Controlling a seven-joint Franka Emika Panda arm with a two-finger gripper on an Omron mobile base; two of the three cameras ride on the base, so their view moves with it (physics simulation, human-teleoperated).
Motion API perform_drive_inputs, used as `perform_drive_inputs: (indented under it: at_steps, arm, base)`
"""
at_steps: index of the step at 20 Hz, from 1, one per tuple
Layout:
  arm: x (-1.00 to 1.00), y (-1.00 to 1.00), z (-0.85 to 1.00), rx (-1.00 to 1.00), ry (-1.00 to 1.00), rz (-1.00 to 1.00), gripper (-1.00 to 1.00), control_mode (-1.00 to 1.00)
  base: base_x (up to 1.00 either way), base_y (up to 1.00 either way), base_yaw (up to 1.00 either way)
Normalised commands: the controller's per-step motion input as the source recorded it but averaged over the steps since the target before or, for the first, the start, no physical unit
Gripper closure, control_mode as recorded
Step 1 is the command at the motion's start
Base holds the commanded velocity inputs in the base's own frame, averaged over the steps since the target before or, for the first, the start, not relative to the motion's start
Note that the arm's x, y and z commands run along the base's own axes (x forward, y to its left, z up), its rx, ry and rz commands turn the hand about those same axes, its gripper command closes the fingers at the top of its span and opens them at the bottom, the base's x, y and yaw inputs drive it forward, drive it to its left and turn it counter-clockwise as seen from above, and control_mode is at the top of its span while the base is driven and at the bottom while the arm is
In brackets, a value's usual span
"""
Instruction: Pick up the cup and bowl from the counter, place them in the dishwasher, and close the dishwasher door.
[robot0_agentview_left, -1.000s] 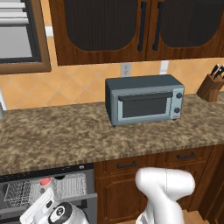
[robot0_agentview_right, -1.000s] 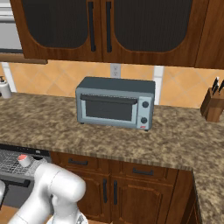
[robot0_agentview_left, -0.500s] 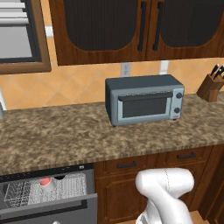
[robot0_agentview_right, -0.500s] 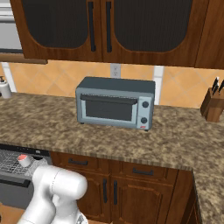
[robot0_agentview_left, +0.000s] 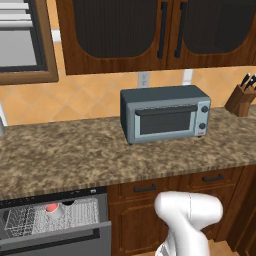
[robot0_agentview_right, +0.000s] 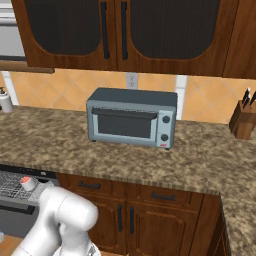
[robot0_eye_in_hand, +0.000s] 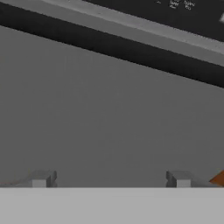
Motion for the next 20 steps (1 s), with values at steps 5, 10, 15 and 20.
perform_drive_inputs:
  at_steps: [5, 10, 15, 20]
  arm:
    - [0.93, -0.03, -1.00, 0.36, -0.31, -0.22, -1.00, -1.00]
    - [0.93, -0.37, -0.77, 0.18, -0.38, 0.04, -1.00, -1.00]
    - [1.00, -0.35, -0.29, 0.15, -0.24, 0.13, -1.00, -1.00]
    - [1.00, -0.18, -0.27, 0.13, -0.11, 0.04, -1.00, -1.00]
  base:
    - [0.00, 0.00, 0.00]
    - [0.00, 0.00, 0.00]
    - [0.00, 0.00, 0.00]
    - [0.00, 0.00, 0.00]
